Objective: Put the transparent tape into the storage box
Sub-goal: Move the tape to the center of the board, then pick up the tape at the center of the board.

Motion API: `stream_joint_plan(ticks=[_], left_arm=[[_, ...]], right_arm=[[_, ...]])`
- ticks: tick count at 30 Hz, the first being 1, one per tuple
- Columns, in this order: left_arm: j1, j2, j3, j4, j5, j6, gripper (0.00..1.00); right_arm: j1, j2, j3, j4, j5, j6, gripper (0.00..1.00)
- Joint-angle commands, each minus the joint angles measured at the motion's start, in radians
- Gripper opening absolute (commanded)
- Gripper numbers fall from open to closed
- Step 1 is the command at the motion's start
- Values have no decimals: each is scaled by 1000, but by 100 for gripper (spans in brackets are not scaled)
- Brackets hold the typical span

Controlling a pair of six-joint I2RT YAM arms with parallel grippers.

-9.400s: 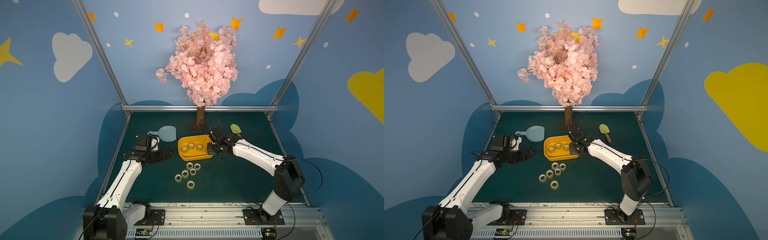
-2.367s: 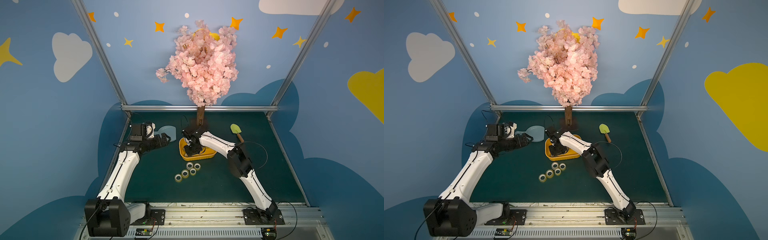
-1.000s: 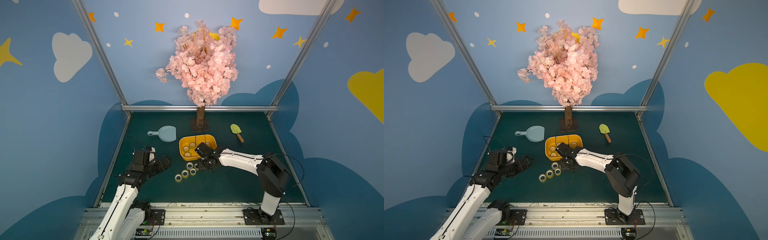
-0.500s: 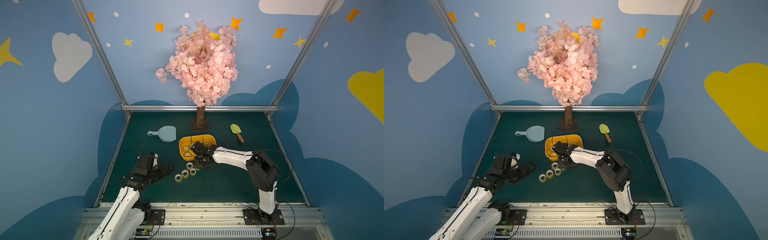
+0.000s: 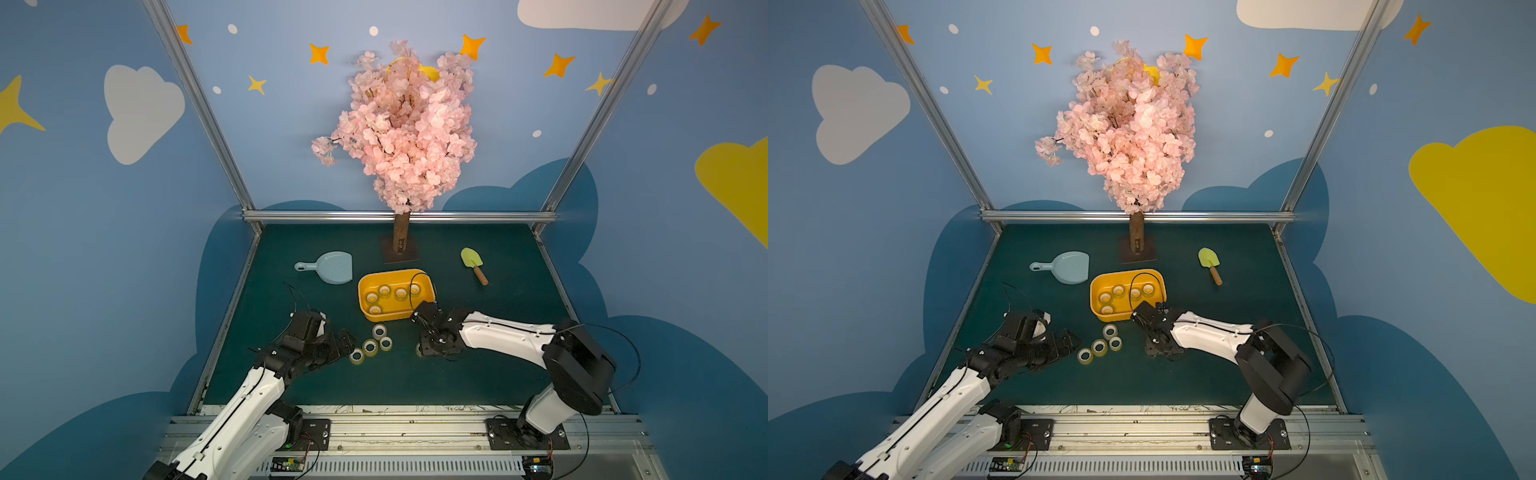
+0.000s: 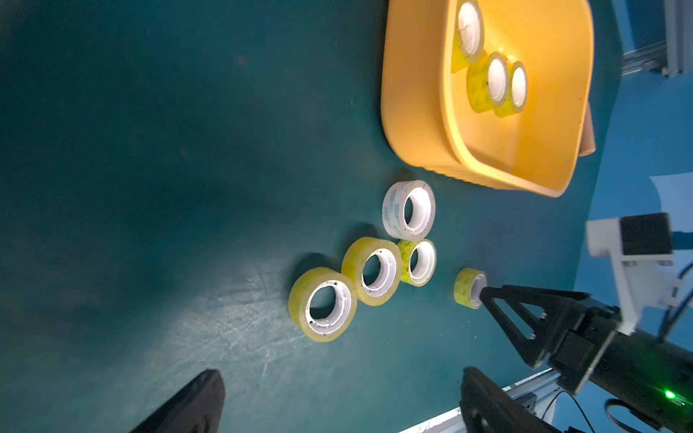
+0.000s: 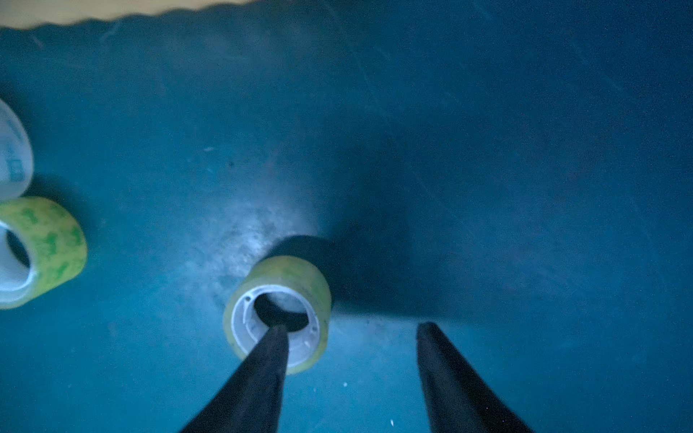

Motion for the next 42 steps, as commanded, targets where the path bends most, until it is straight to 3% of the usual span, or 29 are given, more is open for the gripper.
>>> stream_joint_plan(ticks=[1,5,10,29,42], left_arm=[[-29,14,5,3,-50,-14,100],[-58,27,14,18,-72,-18,100],[-67,45,32,36,-91,-14,100],[-69,163,24,108,-72,22,100],[-71,195,22,126,-81,29,100]], right_arm=[[-4,-112,-71,-12,19,24,69],[-20,-217,-144,8,4,25,77],[-30,-266,-190,77,-33,44,77],[-67,33,19,68,-103,-42,61],[-57,82,5,12,-90,-25,57]])
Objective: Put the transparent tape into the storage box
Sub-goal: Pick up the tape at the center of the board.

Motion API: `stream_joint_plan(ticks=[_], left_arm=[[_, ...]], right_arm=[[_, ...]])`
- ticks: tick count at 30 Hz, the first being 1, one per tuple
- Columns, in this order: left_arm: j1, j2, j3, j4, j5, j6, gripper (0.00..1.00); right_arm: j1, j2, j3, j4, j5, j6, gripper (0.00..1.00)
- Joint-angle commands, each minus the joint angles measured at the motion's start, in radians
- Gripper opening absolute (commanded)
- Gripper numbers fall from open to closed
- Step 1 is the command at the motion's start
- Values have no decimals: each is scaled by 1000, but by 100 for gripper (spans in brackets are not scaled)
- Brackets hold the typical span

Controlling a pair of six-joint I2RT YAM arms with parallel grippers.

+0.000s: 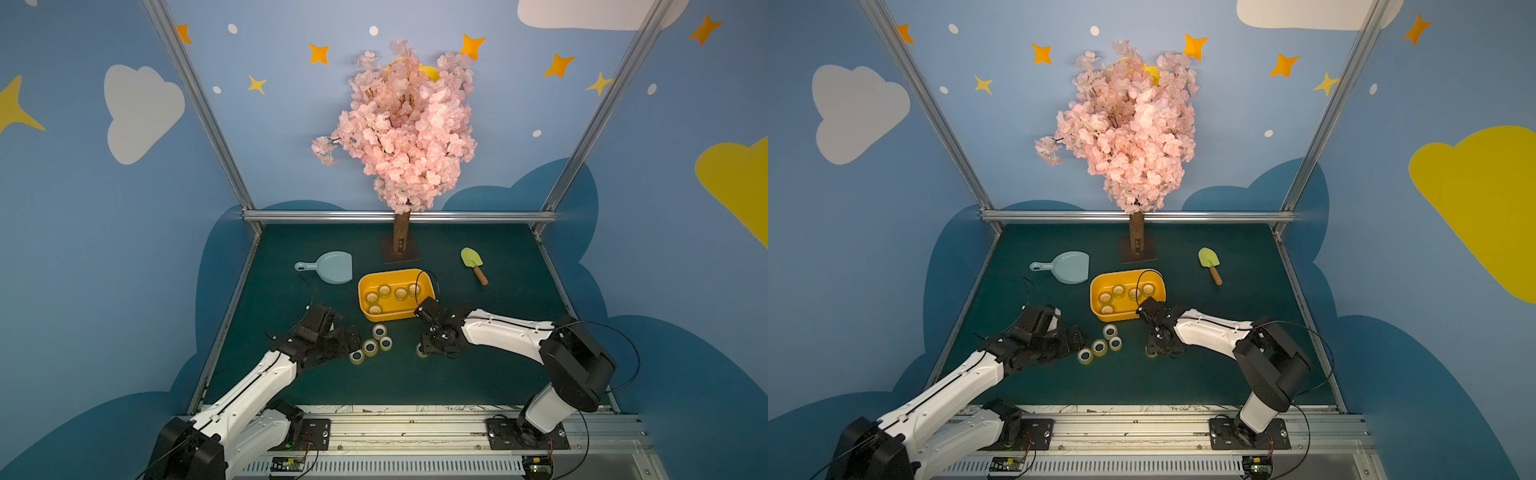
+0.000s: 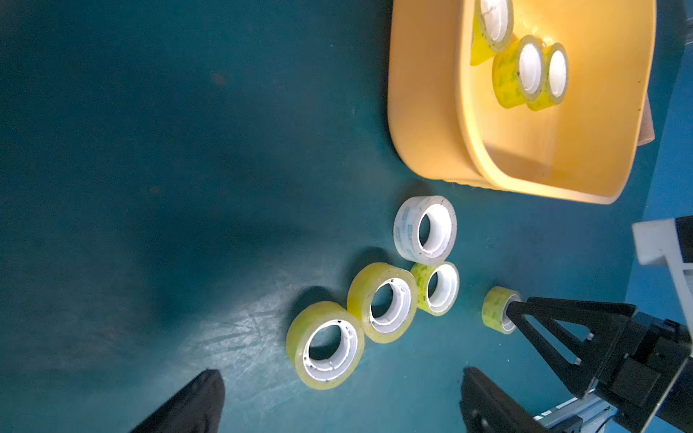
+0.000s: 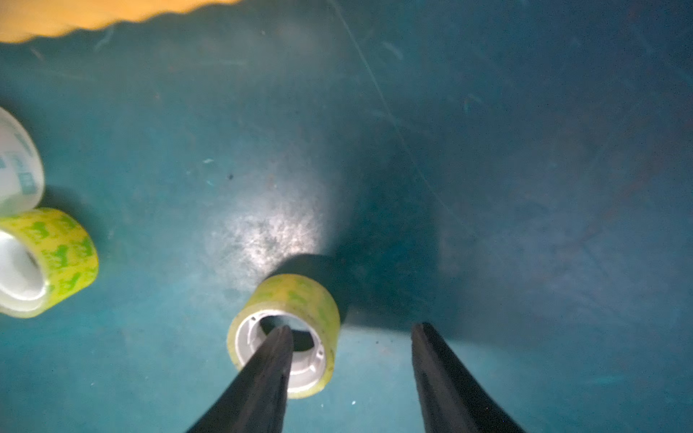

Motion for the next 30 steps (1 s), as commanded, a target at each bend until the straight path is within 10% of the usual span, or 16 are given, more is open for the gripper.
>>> stream_joint_plan(ticks=[1,11,22,30], left_arm=[[-3,20,0,7,-1,17,100],[-2,32,0,13,-5,21,100],[-2,-23,-16,-2,-50,38,100],[-1,-4,-30,45,-81,43,100]], right_arm=[[3,31,-4,-43,7,9,57],[14,97,50,-101,37,13,51],[25,10,86,-196,65,-10,9],[9,-134,225,-272,102,-74,7]])
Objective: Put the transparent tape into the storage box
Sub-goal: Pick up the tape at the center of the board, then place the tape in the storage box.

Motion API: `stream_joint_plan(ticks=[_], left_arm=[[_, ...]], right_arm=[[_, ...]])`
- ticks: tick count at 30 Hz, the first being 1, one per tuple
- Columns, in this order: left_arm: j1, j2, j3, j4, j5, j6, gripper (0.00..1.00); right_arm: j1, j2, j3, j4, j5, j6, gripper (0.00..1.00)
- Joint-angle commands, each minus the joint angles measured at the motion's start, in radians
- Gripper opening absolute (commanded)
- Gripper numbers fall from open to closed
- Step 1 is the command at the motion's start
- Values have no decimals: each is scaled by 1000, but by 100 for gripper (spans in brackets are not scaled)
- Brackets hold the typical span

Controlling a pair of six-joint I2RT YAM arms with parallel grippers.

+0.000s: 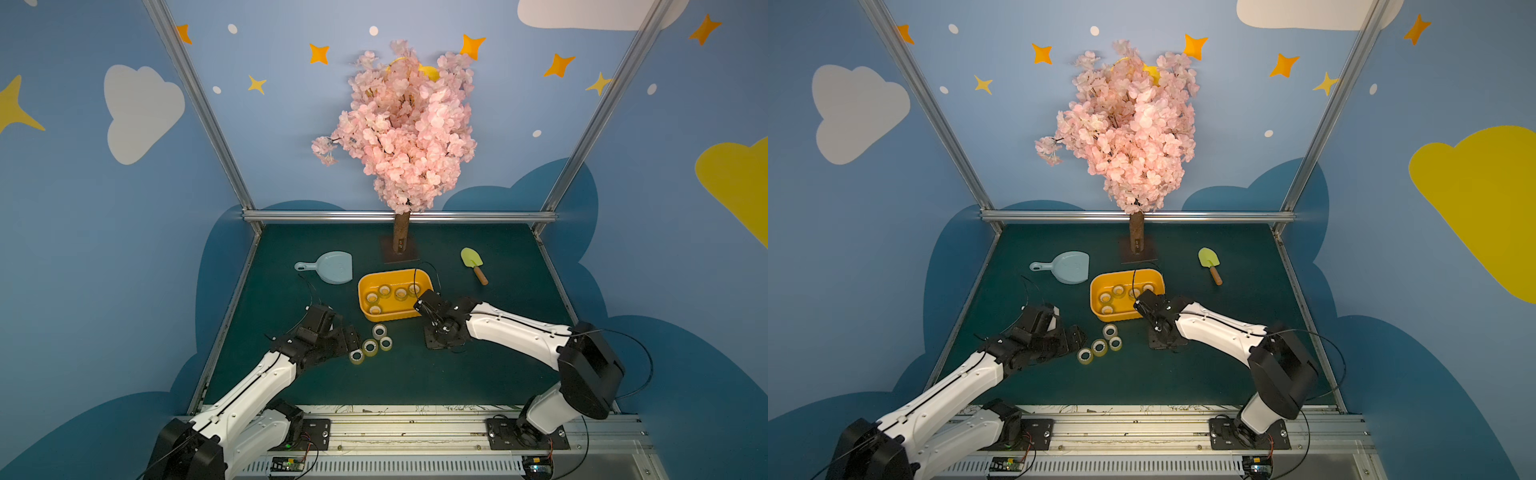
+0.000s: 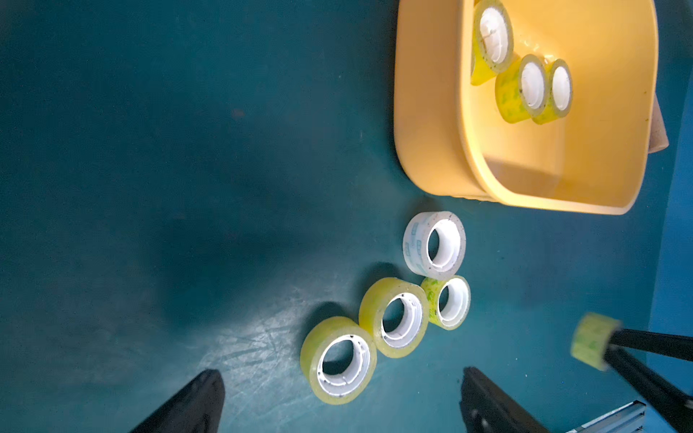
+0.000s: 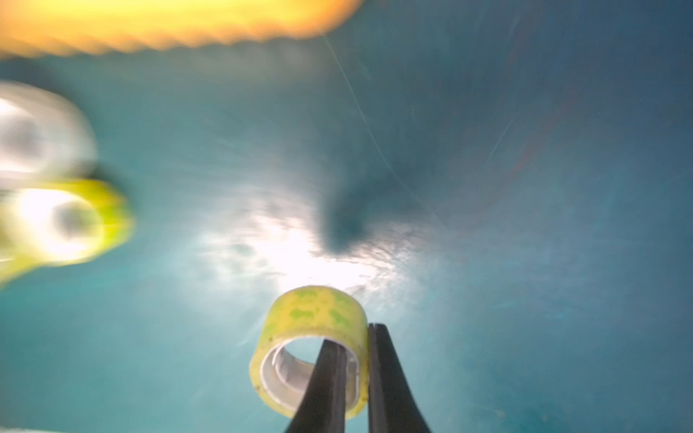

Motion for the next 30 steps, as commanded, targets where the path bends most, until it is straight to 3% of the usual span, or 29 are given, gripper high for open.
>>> stream_joint_plan(ticks=[1,6,19,28,30], left_arm=[[-1,13,-21,34,-18,10,100],[0,34,-14,43,-6,10,100],[1,27,7,9,-25,29,100],[13,48,4,1,-40,42,100],[15,56,24,-29,-53,58,100]], right_arm=[[-11,-50,94,-44,44,-31,7],[-33,33,241,31,60,-156,8],[-111,637,816,-126,-177,-268,5],[-103,727,820,-136,-220,-255,5],[-98,728,807,-141,-237,-245,14]])
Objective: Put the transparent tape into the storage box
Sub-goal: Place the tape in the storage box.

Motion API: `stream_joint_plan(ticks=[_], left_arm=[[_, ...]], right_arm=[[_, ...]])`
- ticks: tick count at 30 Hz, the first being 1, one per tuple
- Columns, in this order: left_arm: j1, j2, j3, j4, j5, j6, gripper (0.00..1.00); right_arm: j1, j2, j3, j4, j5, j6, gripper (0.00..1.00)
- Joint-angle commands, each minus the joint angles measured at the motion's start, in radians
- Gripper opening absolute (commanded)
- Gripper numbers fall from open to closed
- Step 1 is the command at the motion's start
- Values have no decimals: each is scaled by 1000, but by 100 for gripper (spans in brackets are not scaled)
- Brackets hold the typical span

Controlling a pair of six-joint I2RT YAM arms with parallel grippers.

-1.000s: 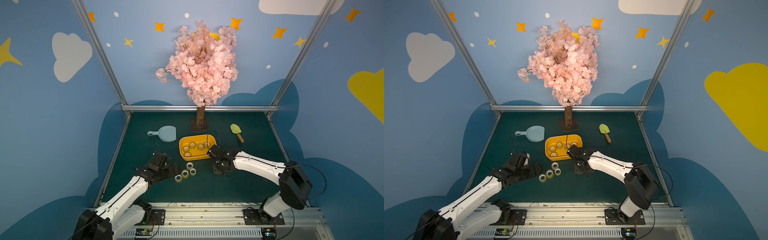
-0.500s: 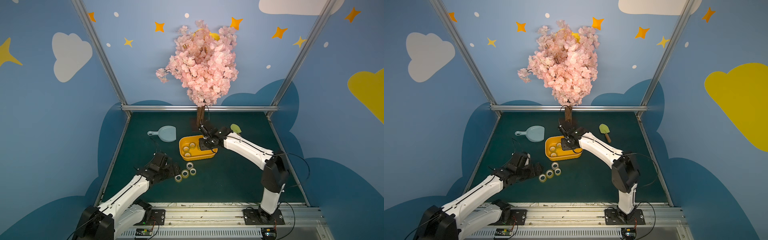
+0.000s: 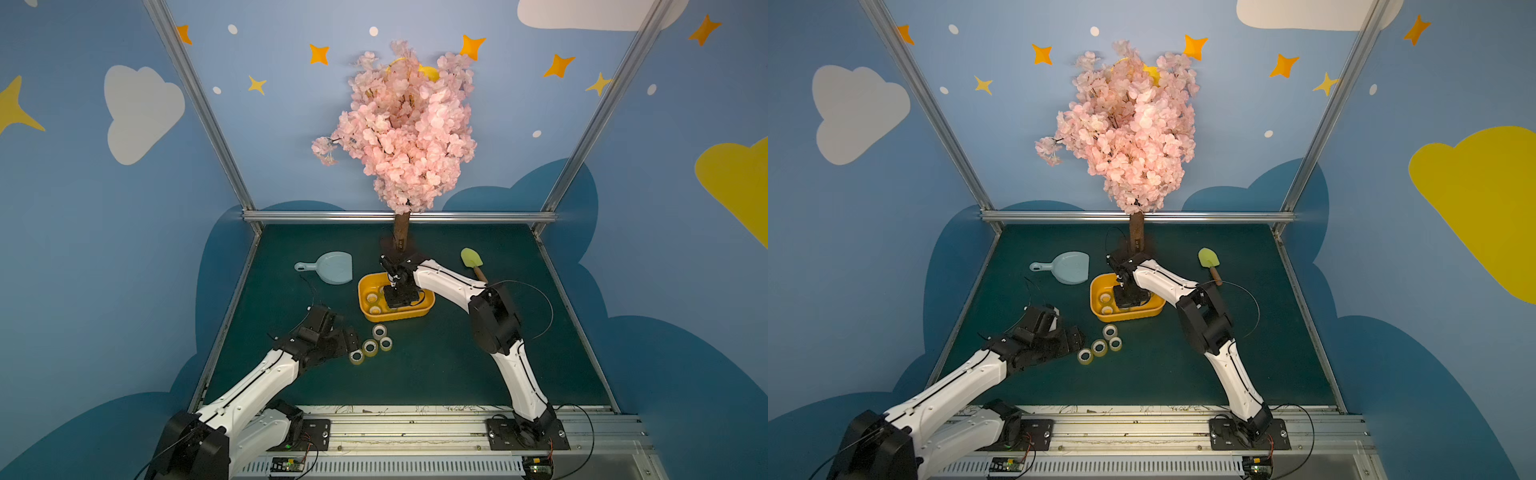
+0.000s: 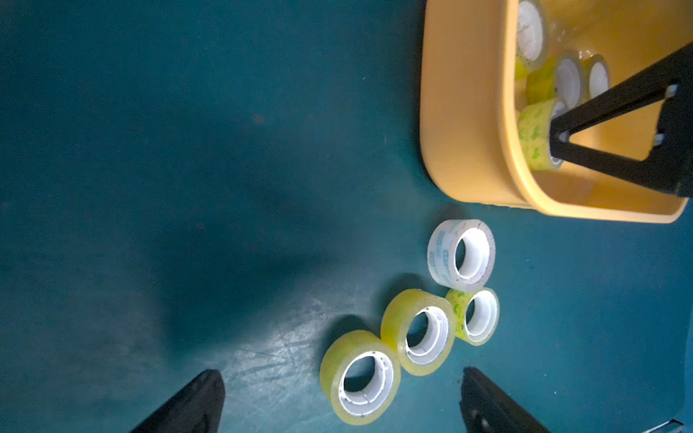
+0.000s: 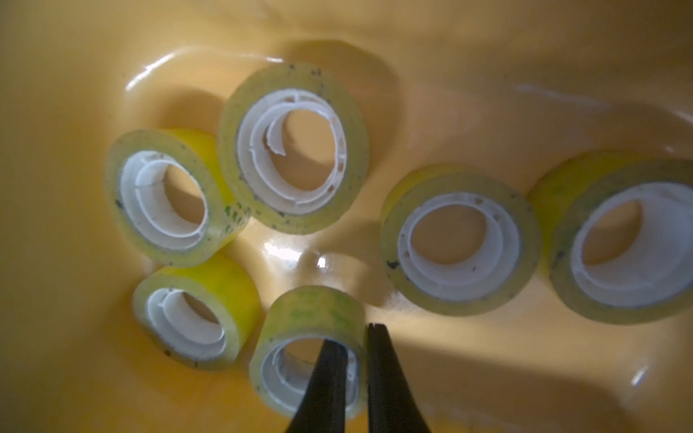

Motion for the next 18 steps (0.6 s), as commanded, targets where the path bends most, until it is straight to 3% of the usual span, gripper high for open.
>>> stream_joint_plan(ticks=[1,3,8,12,18], left_arm=[[6,12,40,-57,-34,36,100],[9,8,52,-80,-46,46,100],[15,-2,65,-75,-34,65,100],[16,-19,74,-60,7,65,100],[15,-76,67,-73,29,38,100]], right_arm=[[11,-6,-17,-35,-33,7,21],[22,-12,-17,-34,-14,12,35],[35,-67,9,-33,-18,11,52],[47,-161,0,-34,-2,-4,58],[70,-335,-95,-34,43,-26,56]])
